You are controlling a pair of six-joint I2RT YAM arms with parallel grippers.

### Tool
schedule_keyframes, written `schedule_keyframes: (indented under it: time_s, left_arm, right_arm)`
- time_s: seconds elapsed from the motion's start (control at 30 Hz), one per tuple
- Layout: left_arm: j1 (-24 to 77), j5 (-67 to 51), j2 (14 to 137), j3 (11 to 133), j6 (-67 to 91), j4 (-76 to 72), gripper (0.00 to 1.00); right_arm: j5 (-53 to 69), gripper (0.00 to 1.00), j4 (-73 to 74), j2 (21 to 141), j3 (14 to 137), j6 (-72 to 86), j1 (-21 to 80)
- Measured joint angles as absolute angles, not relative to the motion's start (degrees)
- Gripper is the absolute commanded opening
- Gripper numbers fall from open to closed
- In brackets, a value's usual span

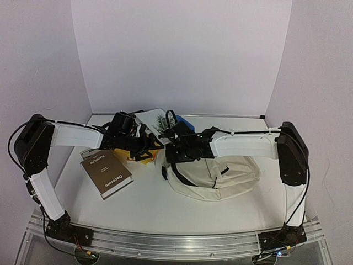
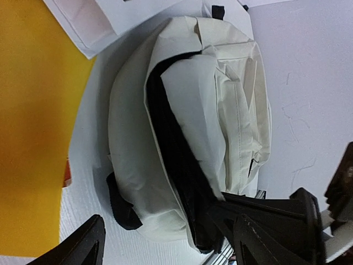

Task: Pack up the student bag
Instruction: Adjust the student bag at the center of the board.

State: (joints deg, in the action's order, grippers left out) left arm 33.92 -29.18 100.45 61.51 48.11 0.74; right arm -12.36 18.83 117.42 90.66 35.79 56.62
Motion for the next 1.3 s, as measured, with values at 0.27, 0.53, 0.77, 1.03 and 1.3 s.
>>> schedule_keyframes:
  time_s: [0.27, 0.53, 0.77, 1.03, 1.3]
  left_arm:
    - [36.19, -31.09, 104.18, 64.11, 49.65, -1.69, 0.73]
    - [37.42, -31.83, 108.75, 67.29, 50.91, -2.99, 0.63]
    - [37.77, -32.03, 112.77, 69.67, 51.55, -3.05, 0.57]
    - [37.97, -31.91, 116.58, 73.42, 52.76, -3.82, 0.20]
    - [37.98, -29.78, 117.40, 73.49, 54.08, -3.54, 0.00]
  right_arm:
    - [-12.01, 0.00, 15.15, 110.18, 84.66, 38.65, 54.87]
    - [-10.64, 0.00, 11.84, 108.54, 79.50, 41.02, 53.65]
    - [-10.85, 0.00, 9.95, 105.32, 76.81, 41.98, 53.65]
    - [-13.04, 0.00, 9.42, 99.88, 73.34, 42.37, 53.20]
    - [-15.82, 0.00, 9.47, 89.82, 67.64, 41.99, 49.34]
